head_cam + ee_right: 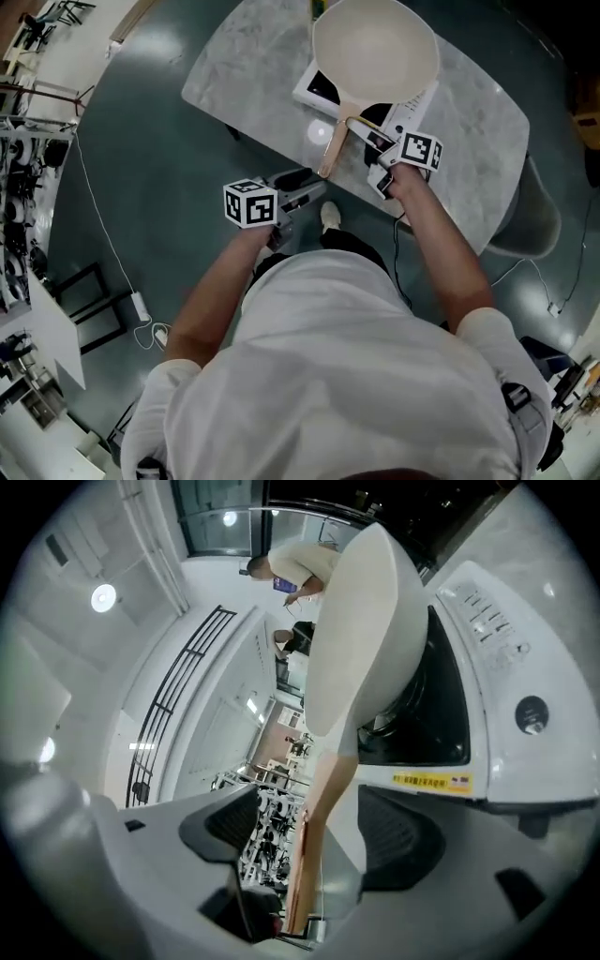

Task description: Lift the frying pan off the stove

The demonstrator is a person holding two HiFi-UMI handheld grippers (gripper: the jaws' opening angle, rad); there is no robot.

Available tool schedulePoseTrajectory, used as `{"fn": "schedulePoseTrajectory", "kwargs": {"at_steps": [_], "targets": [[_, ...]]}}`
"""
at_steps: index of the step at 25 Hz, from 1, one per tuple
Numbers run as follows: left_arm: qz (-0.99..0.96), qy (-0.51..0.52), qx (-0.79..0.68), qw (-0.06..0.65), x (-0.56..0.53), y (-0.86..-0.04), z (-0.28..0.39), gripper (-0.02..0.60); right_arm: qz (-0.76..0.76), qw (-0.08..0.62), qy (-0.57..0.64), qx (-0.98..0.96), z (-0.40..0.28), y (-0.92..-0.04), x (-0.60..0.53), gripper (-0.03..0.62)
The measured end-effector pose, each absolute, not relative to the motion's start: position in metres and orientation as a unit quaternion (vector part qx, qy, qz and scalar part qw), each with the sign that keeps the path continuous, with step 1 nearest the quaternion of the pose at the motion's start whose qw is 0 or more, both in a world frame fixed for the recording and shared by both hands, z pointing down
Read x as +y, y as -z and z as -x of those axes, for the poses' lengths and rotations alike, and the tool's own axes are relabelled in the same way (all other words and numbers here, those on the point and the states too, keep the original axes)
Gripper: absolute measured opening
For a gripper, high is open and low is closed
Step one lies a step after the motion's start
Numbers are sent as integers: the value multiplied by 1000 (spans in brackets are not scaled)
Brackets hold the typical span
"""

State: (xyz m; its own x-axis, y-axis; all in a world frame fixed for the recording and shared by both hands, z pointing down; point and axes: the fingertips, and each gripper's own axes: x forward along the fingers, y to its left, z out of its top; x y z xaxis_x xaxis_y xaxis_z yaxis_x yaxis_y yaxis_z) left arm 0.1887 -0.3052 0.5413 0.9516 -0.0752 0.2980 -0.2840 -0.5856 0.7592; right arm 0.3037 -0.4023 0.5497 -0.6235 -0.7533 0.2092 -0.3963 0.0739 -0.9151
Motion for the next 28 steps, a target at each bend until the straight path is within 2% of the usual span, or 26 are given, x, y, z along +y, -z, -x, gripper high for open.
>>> {"fn": "schedulePoseTrajectory", "kwargs": {"at_steps": [7, 11, 12, 13, 14, 24, 28], "targets": [[-852, -138, -86, 498, -329, -583, -223, 262, 366, 181, 583, 702, -295, -576, -453, 311], [-842, -137, -51, 519, -334, -585, -226, 258, 360, 204, 588, 696, -284, -570, -474, 234], [-844, -140, -48, 516, -335, -584, -228, 228, 358, 210, 589, 694, -284, -569, -478, 198], [-846, -143, -47, 511, -337, -584, -230, 156, 357, 213, 589, 693, -285, -568, -481, 187], [-848, -145, -48, 507, -338, -584, -233, 130, 357, 211, 589, 694, -286, -569, -482, 171], [-851, -117, -44, 510, -338, -563, -242, 124, 359, 191, 583, 703, -293, -556, -481, 168], [-856, -97, -43, 505, -333, -551, -215, 123, 351, 182, 571, 719, -261, -540, -478, 168]]}}
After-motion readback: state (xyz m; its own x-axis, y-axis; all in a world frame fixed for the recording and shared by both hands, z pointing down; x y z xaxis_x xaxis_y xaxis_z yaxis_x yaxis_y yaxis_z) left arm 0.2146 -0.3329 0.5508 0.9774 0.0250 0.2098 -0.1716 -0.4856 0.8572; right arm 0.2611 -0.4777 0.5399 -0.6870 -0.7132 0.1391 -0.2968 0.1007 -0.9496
